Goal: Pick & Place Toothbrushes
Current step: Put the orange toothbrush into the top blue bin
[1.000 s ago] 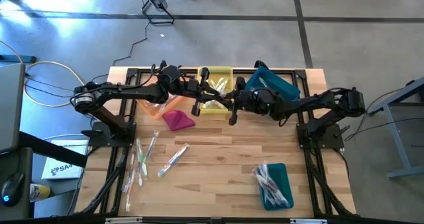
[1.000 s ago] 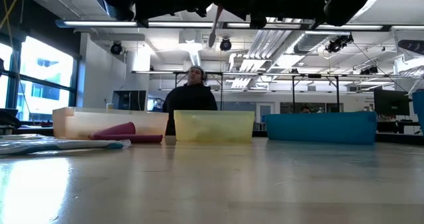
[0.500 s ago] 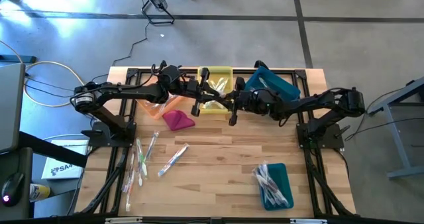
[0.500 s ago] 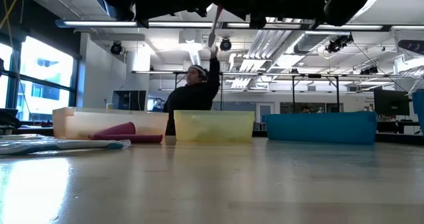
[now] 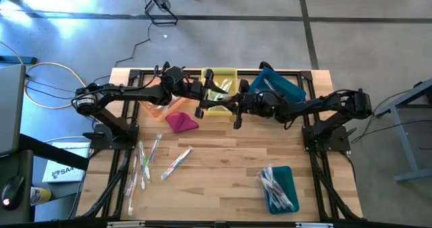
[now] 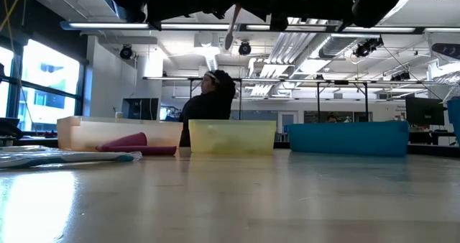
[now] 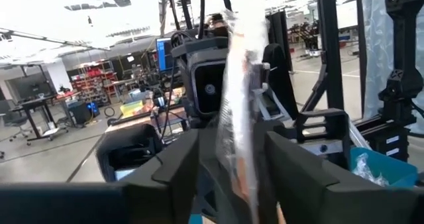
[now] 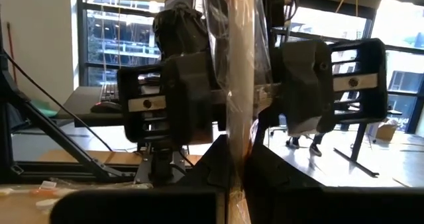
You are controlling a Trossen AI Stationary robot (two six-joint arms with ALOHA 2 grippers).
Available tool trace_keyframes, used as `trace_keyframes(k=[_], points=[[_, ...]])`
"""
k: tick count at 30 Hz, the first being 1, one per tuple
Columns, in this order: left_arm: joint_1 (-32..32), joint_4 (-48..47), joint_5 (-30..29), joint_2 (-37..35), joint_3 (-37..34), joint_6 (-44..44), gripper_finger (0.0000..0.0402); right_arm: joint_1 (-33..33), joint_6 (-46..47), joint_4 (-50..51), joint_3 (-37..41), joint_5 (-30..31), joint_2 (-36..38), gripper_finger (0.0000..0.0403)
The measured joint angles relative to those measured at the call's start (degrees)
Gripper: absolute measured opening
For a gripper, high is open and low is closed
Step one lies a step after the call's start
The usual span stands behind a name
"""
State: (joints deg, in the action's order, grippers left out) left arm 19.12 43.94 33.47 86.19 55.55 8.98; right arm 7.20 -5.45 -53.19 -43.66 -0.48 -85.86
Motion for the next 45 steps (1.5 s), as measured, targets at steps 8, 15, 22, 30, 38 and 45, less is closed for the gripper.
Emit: trace_keyframes(k=[8,15,22,30,38,45], points=[[0.0,-0.3,1.2,-0.2,0.0,1.1,0.0212,0.0,-0.1,-0.1,0.0,0.3,0.0,0.0013],[2.9,-1.4,7.6,-3.9,0.0,1.0,0.0212,0.0,-0.2,0.5,0.0,0.5,0.0,0.0013],[8.4,-6.6,13.0,-6.7,0.0,-3.5,0.0209,0.0,-0.4,6.6,0.0,6.5,2.7,0.0013],[9.9,-12.2,13.6,-7.0,0.0,-2.4,0.0209,0.4,1.6,29.8,0.0,24.8,14.7,0.0013],[9.8,-14.6,13.6,-7.0,0.0,-0.1,0.0209,4.9,7.0,50.6,0.0,31.1,25.6,0.0013],[9.8,-15.6,13.5,-7.0,0.0,0.2,0.0209,14.2,15.4,64.5,0.0,30.8,27.0,0.0013]])
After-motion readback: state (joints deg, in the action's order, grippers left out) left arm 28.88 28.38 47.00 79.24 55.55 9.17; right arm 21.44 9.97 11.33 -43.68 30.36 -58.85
